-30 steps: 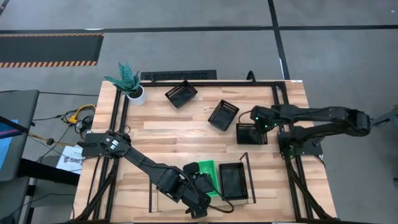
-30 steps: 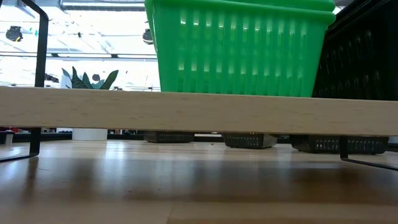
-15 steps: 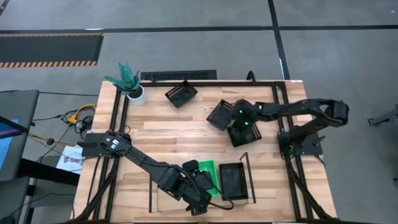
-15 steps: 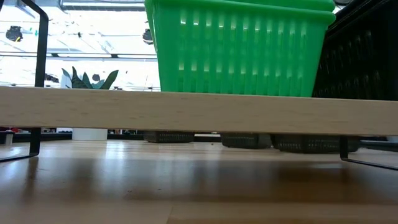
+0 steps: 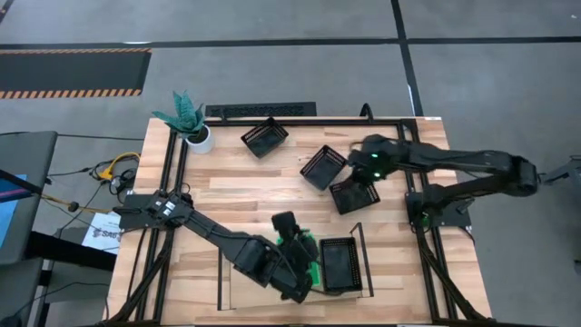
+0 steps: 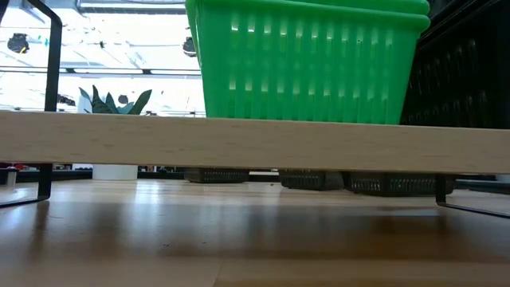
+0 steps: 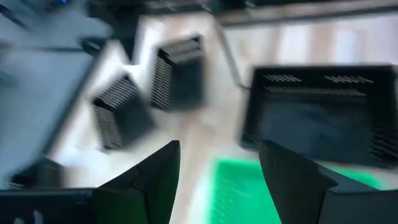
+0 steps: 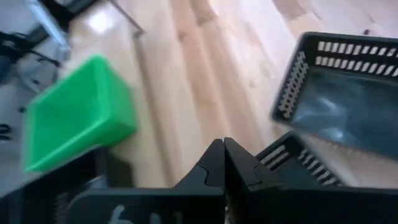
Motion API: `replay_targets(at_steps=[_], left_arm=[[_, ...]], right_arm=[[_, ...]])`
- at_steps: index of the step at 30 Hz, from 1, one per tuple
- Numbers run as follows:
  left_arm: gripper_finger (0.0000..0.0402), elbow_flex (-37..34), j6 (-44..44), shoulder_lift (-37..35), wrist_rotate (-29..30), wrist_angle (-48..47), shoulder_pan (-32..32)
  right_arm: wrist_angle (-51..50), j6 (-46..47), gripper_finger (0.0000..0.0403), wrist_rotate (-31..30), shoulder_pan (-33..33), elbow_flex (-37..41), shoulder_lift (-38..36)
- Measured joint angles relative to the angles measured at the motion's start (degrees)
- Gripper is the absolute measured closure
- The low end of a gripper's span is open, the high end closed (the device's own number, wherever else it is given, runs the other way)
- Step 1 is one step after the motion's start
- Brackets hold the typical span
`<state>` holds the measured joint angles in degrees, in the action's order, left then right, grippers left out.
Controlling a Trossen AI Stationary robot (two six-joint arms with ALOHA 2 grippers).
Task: Stack baskets on shelf by color
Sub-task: Put the black bin on the shelf
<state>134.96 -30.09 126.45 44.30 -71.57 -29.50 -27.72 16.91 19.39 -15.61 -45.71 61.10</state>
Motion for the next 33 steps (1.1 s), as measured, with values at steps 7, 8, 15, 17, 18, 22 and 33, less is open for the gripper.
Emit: replay_targets(at_steps=[7, 8, 15, 17, 18, 22, 33], left_arm=[[0.0193, -0.02, 11.39, -0.26, -2.52, 2.0, 6.28], [0.0193, -0.02, 13.07, -0.47, -3.9, 2.31, 7.33], [0.0191, 0.0, 22.15, -2.33, -16.38, 5.66, 14.5], [0.0184, 0.0, 23.28, -2.49, -20.8, 5.98, 16.66], [0.0178, -0.24, 23.93, -2.52, -21.98, 5.82, 17.78], [0.0149, -3.37, 27.11, -2.49, -22.53, 4.99, 21.74], [0.0109, -19.81, 37.69, -2.49, -27.46, 16.06, 30.45]], right_arm=[[-6.62, 5.31, 0.0375, 0.05, 7.54, -0.09, -16.61], [-7.16, 6.14, 0.0372, 0.08, 8.84, -0.09, -18.84], [-10.03, 10.55, 0.0349, -2.53, 18.3, -0.17, -29.72], [-13.41, 11.3, 0.0343, -4.55, 20.34, -0.09, -32.12], [-14.91, 11.54, 0.0341, -5.6, 21.26, -0.09, -33.18], [-19.8, 12.55, 0.0336, -10.65, 23.91, 0.65, -36.33], [-20.27, 14.56, 0.0336, -12.42, 25.92, 2.49, -38.4]])
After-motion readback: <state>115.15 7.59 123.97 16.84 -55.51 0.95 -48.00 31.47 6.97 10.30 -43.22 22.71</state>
